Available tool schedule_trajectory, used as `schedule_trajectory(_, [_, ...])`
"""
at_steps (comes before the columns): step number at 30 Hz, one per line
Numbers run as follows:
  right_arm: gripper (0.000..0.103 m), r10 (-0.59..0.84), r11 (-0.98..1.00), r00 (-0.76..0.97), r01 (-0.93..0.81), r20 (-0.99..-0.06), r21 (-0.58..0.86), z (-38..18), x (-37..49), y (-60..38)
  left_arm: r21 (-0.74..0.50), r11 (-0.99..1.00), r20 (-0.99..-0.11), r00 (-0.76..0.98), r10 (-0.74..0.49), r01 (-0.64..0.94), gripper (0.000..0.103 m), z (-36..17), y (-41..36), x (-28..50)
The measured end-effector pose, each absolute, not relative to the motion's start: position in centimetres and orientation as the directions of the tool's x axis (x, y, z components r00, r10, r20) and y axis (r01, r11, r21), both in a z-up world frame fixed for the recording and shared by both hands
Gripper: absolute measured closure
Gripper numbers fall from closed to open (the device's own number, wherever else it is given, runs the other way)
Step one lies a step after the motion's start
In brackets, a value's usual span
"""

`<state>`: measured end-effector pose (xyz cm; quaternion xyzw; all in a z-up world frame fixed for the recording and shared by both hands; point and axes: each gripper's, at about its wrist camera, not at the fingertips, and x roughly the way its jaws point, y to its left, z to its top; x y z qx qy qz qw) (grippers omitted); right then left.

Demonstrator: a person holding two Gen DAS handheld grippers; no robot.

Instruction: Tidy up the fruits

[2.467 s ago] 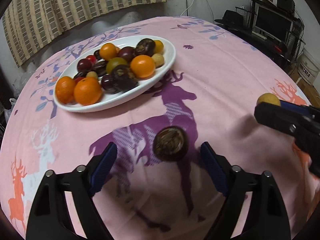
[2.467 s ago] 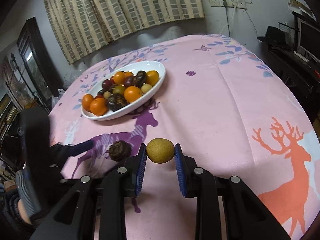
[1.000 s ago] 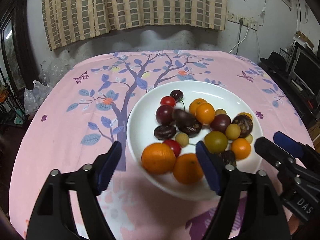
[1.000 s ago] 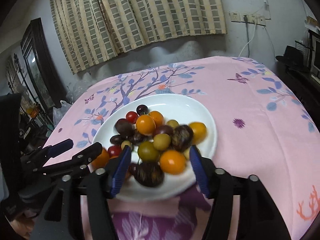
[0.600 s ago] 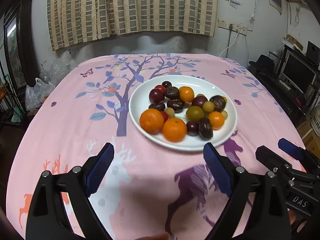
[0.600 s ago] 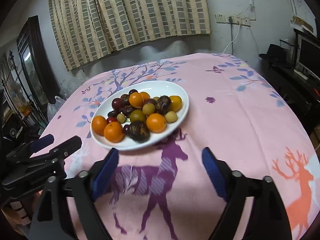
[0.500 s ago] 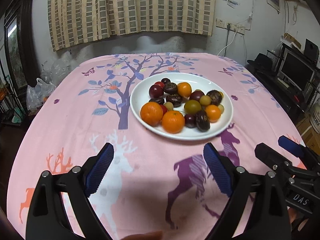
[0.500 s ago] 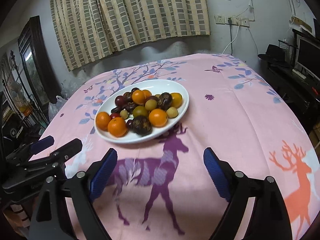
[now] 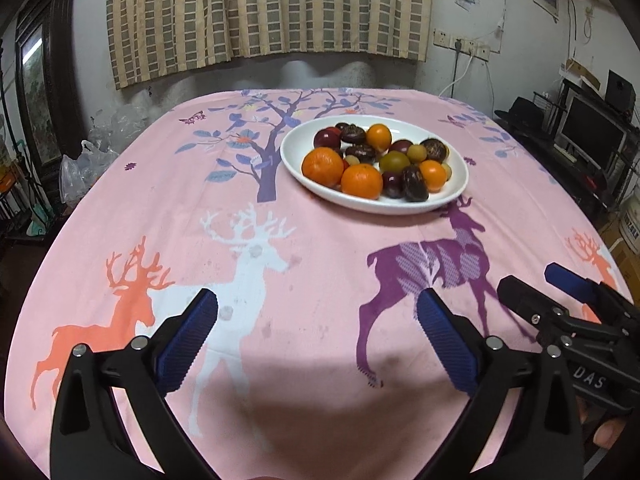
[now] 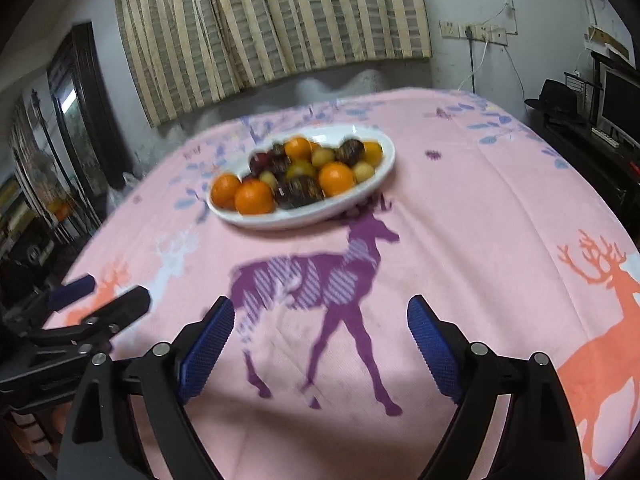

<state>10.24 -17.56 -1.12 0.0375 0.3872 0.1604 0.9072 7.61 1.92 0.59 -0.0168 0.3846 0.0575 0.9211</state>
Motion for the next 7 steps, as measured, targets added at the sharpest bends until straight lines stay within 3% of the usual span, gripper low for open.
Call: schedule_trajectory(7, [0.011, 0.298, 0.952, 0.640, -0.252, -0.708, 0.173, -1.4, 10.3, -17.4, 0.051, 0.986, -0.701, 0.697, 0.149, -0.160, 0.005, -1.2, 3.1, 8.0])
